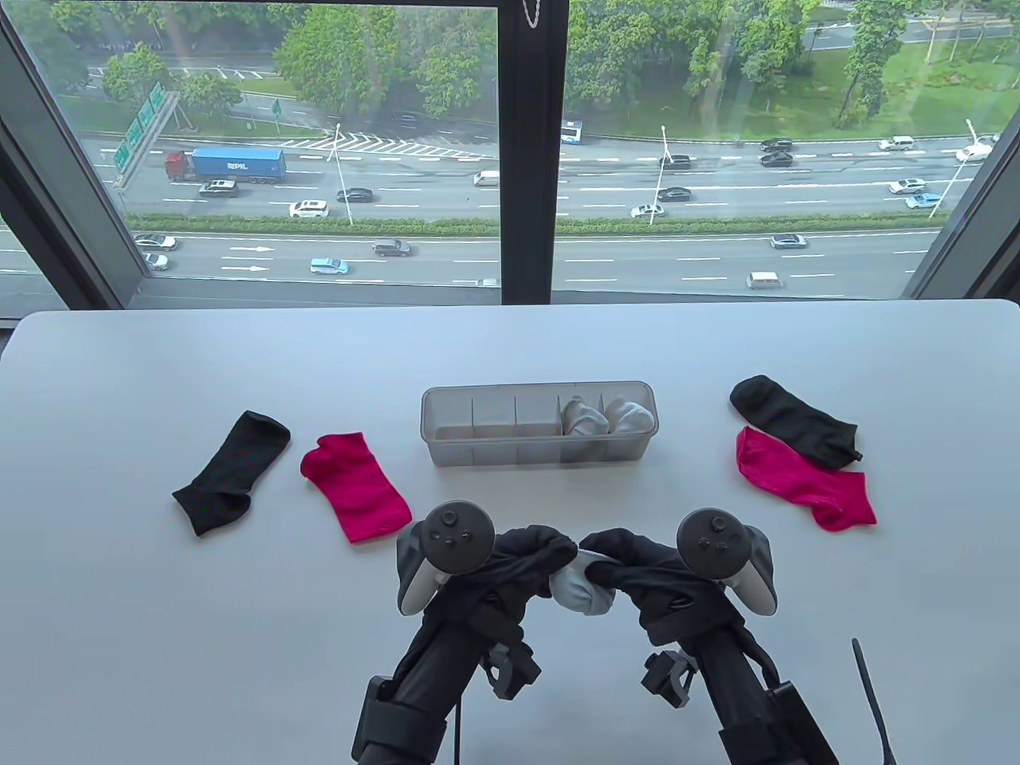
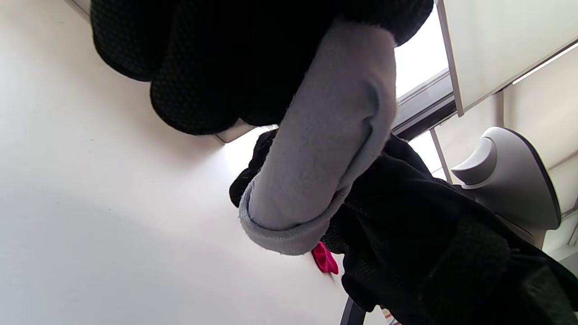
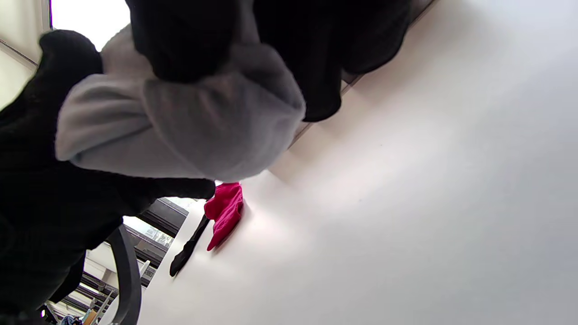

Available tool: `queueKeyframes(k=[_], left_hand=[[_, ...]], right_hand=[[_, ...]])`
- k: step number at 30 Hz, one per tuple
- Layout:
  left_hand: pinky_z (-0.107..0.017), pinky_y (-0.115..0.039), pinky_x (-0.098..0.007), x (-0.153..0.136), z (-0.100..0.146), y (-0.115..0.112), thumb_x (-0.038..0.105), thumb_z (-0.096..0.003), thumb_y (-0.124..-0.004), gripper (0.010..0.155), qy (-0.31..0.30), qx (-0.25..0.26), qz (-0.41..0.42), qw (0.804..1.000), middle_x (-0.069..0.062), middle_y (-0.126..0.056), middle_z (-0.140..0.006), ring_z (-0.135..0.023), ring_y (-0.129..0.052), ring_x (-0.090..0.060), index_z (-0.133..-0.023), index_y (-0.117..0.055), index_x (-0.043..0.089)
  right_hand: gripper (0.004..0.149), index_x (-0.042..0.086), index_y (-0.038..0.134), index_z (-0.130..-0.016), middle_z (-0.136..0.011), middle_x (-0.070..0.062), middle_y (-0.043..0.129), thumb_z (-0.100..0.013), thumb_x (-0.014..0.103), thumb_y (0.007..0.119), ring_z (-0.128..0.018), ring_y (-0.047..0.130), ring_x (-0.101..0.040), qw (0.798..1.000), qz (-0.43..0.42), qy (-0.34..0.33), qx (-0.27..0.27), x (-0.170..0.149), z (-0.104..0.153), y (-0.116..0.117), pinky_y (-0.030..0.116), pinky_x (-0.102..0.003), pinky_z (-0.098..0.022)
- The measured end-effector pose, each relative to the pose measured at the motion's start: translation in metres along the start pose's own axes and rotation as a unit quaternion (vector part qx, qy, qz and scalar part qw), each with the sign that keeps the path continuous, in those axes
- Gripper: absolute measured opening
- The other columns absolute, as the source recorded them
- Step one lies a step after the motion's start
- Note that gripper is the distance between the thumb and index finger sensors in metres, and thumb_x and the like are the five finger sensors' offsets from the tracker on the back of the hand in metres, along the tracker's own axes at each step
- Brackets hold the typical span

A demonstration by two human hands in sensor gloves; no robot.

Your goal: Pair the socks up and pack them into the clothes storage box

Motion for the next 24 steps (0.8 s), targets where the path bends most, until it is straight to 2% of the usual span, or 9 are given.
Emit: queueKeyframes(k=[2,4,6,9,12,13,15,18,24], left_hand=[[-0.069,-0.067,-0.066,-0.002,-0.003,-0.009,0.039,-0.0603,-0.067,0.063,0.008,-0.081,0.035,0.996,-0.025,-0.077,-0.105,-0.09,-0.086,-0.047,-0.113,-0.055,0.008],[-0.07,-0.066,-0.066,-0.002,-0.004,-0.016,0.04,-0.0591,-0.071,0.071,0.009,-0.117,0.05,0.992,-0.025,-0.071,-0.108,-0.093,-0.081,-0.048,-0.116,-0.045,0.008],[-0.068,-0.07,-0.064,-0.002,-0.003,-0.008,0.032,-0.0585,-0.073,0.056,0.028,-0.052,-0.008,0.998,-0.019,-0.082,-0.103,-0.089,-0.089,-0.044,-0.11,-0.062,0.012],[-0.067,-0.074,-0.061,-0.002,-0.001,-0.003,0.026,-0.0561,-0.072,0.05,0.03,-0.02,-0.062,0.997,-0.019,-0.086,-0.099,-0.082,-0.096,-0.038,-0.105,-0.069,0.013],[-0.066,-0.074,-0.06,0.002,0.004,0.011,0.028,-0.0572,-0.072,0.051,0.048,0.044,-0.095,0.993,-0.02,-0.089,-0.095,-0.078,-0.097,-0.038,-0.104,-0.07,0.009],[-0.066,-0.075,-0.059,0.004,0.006,0.017,0.03,-0.0581,-0.072,0.051,0.052,0.069,-0.11,0.99,-0.019,-0.091,-0.092,-0.076,-0.099,-0.036,-0.104,-0.07,0.009],[-0.065,-0.075,-0.059,0.015,0.007,0.035,0.032,-0.0586,-0.073,0.05,0.052,0.133,-0.138,0.98,-0.017,-0.093,-0.091,-0.075,-0.099,-0.035,-0.103,-0.072,0.01],[-0.066,-0.076,-0.058,0.032,0.002,0.058,0.035,-0.059,-0.073,0.05,0.066,0.212,-0.194,0.955,-0.015,-0.094,-0.09,-0.075,-0.099,-0.034,-0.103,-0.072,0.011],[-0.069,-0.073,-0.057,0.039,-0.053,0.09,0.037,-0.0602,-0.07,0.051,0.143,0.246,-0.316,0.905,-0.012,-0.092,-0.093,-0.083,-0.095,-0.033,-0.106,-0.067,0.015]], right_hand=[[0.043,0.022,0.071,-0.095,-0.087,-0.007,0.089,-0.054,0.032,0.076,-0.081,0.091,-0.028,1.0,-0.001,0.003,-0.011,-0.002,0.001,-0.006,0.067,-0.053,-0.072],[0.043,0.022,0.071,-0.096,-0.088,-0.007,0.09,-0.054,0.033,0.076,-0.081,0.092,-0.028,1.0,-0.001,0.007,-0.017,-0.004,0.001,-0.01,0.068,-0.052,-0.072],[0.044,0.021,0.072,-0.096,-0.089,-0.008,0.09,-0.054,0.032,0.077,-0.082,0.092,-0.029,1.0,-0.011,0.004,-0.014,-0.004,0.002,-0.009,0.068,-0.052,-0.072],[0.046,0.018,0.07,-0.1,-0.094,-0.013,0.087,-0.056,0.029,0.077,-0.086,0.089,-0.034,0.999,-0.037,0.005,0.012,-0.005,0.0,-0.002,0.065,-0.054,-0.073],[0.047,0.015,0.064,-0.105,-0.106,-0.019,0.075,-0.06,0.027,0.07,-0.097,0.074,-0.042,0.998,0.022,0.036,-0.052,-0.008,0.006,-0.016,0.057,-0.058,-0.075],[0.051,0.012,0.059,-0.109,-0.113,-0.023,0.064,-0.061,0.029,0.068,-0.104,0.059,-0.047,0.996,0.055,0.037,-0.06,-0.007,0.007,-0.021,0.051,-0.062,-0.075],[0.067,0.01,0.035,-0.115,-0.122,-0.025,0.03,-0.062,0.038,0.063,-0.109,0.024,-0.048,0.989,0.136,0.044,-0.041,-0.004,0.011,-0.028,0.031,-0.068,-0.075],[0.073,0.012,0.025,-0.116,-0.122,-0.021,0.01,-0.061,0.046,0.058,-0.106,0.003,-0.045,0.971,0.222,0.084,-0.033,0.002,0.022,-0.034,0.017,-0.067,-0.074],[0.075,0.01,0.022,-0.116,-0.121,-0.022,0.006,-0.061,0.047,0.057,-0.104,-0.001,-0.045,0.93,0.343,0.127,-0.039,-0.004,0.036,-0.028,0.014,-0.066,-0.073]])
Point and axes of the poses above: the tracker on the back of each hand, its own x axis roughly to the thumb side, its own z axis roughly from the fingertips to the wrist, y = z × x, the point moved 5 cm from there along -z, roughly from the wrist to the fingertips
